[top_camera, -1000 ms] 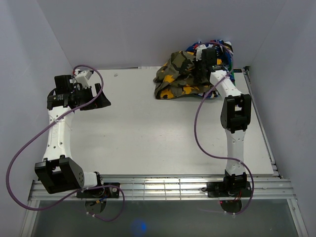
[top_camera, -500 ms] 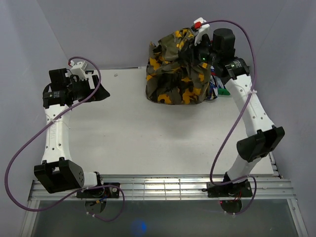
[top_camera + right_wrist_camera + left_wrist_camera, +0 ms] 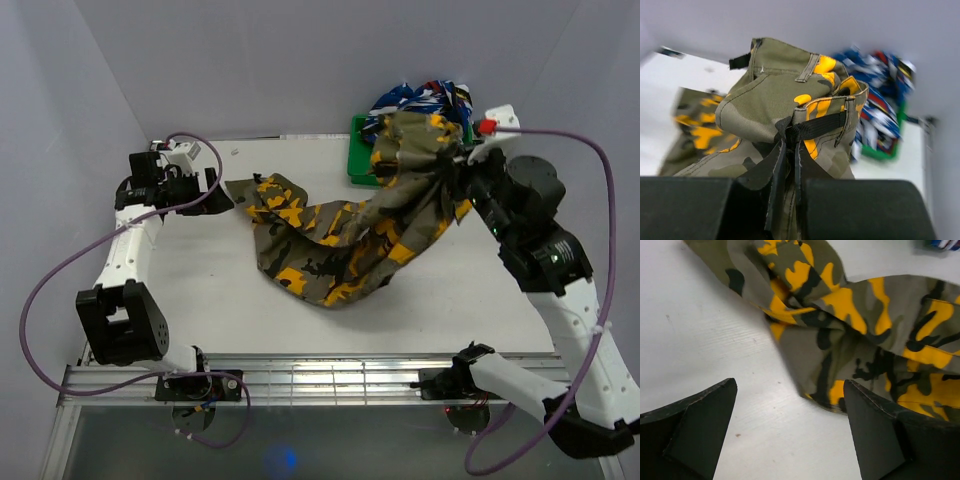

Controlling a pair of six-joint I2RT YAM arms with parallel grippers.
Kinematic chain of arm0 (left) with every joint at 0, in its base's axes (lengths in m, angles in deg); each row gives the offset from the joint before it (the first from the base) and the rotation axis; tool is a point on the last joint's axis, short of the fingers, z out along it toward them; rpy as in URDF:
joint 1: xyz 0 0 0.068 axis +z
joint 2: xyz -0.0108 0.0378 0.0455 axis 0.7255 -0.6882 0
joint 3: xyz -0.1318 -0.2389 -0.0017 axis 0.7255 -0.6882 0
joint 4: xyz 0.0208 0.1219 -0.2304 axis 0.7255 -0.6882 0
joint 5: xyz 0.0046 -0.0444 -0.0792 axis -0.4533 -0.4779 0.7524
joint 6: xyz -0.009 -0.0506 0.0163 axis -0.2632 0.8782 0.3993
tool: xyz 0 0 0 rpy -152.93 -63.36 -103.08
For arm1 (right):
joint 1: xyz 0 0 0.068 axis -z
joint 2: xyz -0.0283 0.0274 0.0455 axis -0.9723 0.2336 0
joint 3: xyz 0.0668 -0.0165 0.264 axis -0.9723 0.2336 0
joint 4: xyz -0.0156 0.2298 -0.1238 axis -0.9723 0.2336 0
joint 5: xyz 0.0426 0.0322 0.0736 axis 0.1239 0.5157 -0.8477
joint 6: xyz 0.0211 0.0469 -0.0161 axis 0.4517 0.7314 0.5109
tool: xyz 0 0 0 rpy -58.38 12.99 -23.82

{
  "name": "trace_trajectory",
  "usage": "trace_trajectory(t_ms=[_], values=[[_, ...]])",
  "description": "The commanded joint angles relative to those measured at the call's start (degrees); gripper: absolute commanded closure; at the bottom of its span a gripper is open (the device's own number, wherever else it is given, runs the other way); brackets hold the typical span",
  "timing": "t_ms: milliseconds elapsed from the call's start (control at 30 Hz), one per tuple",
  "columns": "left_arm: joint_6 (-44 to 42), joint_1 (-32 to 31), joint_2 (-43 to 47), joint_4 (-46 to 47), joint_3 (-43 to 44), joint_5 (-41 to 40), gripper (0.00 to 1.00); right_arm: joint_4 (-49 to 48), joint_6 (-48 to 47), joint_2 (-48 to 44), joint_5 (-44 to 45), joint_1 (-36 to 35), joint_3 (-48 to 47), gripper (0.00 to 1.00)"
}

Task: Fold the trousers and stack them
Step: Move the trousers to the center of the board

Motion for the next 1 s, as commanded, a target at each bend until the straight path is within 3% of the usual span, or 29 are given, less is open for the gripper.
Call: trace_trajectory(t_ms=[0, 67, 233, 333, 500, 800, 967], values=[[-4.3, -3.4, -6.0, 7.5, 1.6, -6.3, 0.02, -5.2, -7.0, -12.1, 20.7, 0.4, 12.7, 0.92], [-7.5, -5.3, -12.4, 7.6, 4.5, -7.2, 0.02, -4.7, -8.8, -18.1, 26.5, 0.4, 20.9, 0.92], [-11.7, -8.3, -23.3, 8.5, 9.6, -7.9, 0.02, -2.8, -10.2, -23.9, 33.5, 0.5, 29.2, 0.92], [-7.3, -13.1, -33.2, 8.0, 18.2, -13.6, 0.02, -1.5, -10.7, -24.3, 34.3, 1.5, 32.1, 0.92], [-2.1, -17.6, -37.8, 10.7, 21.5, -17.3, 0.02, -1.0, -10.6, -24.3, 34.2, 1.7, 33.2, 0.92], [15.5, -18.4, -46.0, 13.6, 27.2, -7.3, 0.02, 0.3, -10.8, -22.5, 32.1, 2.1, 30.2, 0.92], [24.2, -18.5, -49.7, 16.8, 26.3, 2.1, 0.02, 1.3, -10.4, -21.5, 30.5, 2.2, 29.5, 0.92]])
